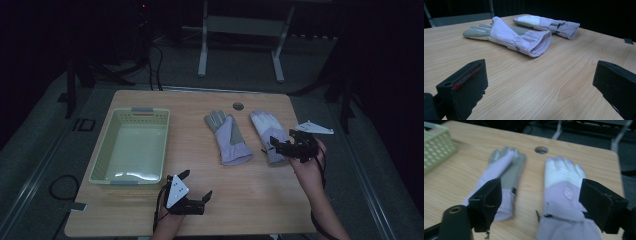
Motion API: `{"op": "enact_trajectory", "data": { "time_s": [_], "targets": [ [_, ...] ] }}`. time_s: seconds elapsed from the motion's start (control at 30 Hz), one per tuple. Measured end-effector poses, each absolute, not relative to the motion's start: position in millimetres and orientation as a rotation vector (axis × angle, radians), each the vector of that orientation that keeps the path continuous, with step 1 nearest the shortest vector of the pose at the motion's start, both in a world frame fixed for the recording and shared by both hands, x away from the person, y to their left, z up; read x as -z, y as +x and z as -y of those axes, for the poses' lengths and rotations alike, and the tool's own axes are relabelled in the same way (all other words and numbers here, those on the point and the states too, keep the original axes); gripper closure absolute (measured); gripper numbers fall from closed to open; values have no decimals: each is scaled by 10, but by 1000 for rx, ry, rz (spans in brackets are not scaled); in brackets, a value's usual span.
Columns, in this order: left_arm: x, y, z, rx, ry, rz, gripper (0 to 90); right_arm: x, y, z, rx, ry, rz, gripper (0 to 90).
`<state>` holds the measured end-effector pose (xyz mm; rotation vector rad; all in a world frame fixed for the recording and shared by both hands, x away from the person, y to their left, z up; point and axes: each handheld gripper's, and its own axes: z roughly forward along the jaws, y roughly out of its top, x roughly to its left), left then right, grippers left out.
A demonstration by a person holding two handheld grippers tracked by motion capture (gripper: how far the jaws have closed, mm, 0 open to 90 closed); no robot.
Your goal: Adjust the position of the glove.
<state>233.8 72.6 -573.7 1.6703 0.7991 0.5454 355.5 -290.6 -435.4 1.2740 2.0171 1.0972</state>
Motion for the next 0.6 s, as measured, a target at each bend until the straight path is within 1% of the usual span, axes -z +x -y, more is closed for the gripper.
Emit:
{"op": "enact_trajectory", "data": {
  "time_s": [0.33,0.6],
  "targets": [
    [5737,2340,-728,-533,1671,-802,0,4335,3748,2545,-1153,1220,-2106,242],
    [5737,2345,-731,-526,1669,-804,0,4501,3983,2274,-1133,1224,-2167,289]
  ]
}}
